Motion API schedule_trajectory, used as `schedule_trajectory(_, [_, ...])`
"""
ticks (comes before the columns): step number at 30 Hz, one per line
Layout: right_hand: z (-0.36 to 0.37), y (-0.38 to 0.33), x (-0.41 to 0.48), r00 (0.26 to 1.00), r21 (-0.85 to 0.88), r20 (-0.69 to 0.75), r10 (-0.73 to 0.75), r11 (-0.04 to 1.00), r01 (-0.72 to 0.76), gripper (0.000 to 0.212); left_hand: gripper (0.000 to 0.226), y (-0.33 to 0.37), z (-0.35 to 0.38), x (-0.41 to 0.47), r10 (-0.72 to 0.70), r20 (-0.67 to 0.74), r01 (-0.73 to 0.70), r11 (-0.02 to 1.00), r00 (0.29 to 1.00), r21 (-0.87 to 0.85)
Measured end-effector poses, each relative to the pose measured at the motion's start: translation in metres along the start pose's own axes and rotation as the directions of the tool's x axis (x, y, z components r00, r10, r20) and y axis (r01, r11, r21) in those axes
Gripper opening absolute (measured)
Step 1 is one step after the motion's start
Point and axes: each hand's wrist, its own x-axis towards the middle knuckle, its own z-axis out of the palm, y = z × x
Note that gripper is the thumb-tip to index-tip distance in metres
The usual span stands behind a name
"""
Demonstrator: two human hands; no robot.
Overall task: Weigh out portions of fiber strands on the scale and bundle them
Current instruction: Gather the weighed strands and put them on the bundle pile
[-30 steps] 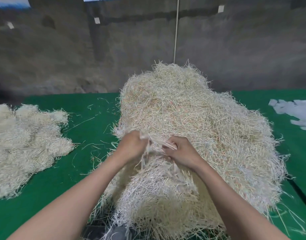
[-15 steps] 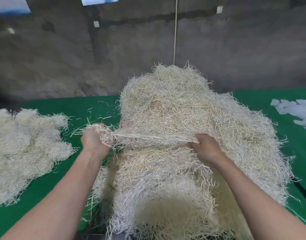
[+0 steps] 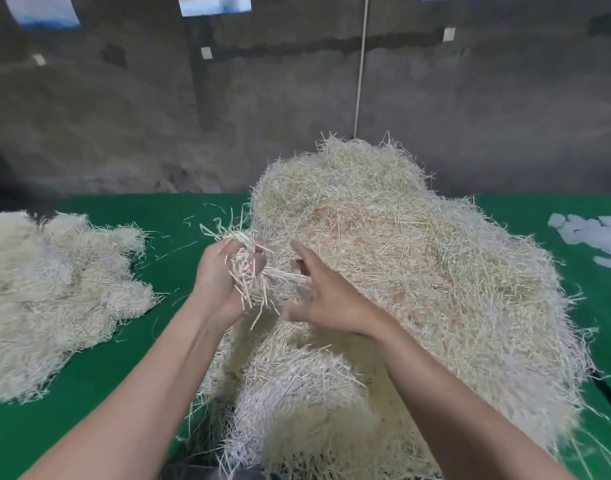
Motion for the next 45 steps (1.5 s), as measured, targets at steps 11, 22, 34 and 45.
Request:
schedule_trajectory(11, [-0.003,0.046,0.016,0.934,0.094,-0.318,0.165,0.985,-0.142,0.013,0.030,-0.042,-0.020,0.002,-0.226,0.124,-0.105,0.095,0.966,0.990])
schedule_trajectory(22, [-0.028,0.078,-0.021,0.856,-0.018,-0.358,0.374,0.914,-0.406,0.012,0.028,-0.031,-0.073,-0.010,0.089,0.038,-0.036,-0.018,0.995,0.999])
schedule_trajectory(34, [0.102,-0.090,-0.038,0.997,0.313,-0.071,-0.041,0.948,0.061,0.053,0.021,0.017,-0.078,-0.086,0.327,0.394,-0.444,0.095,0.859,0.891])
schedule_trajectory(45, [0.156,-0.110,-0.060,0.965,0.467,-0.193,0.176,0.882,-0.068,0.027,0.045,0.022,-0.129,-0.125,0.173,0.287,-0.316,0.173,0.942,0.933])
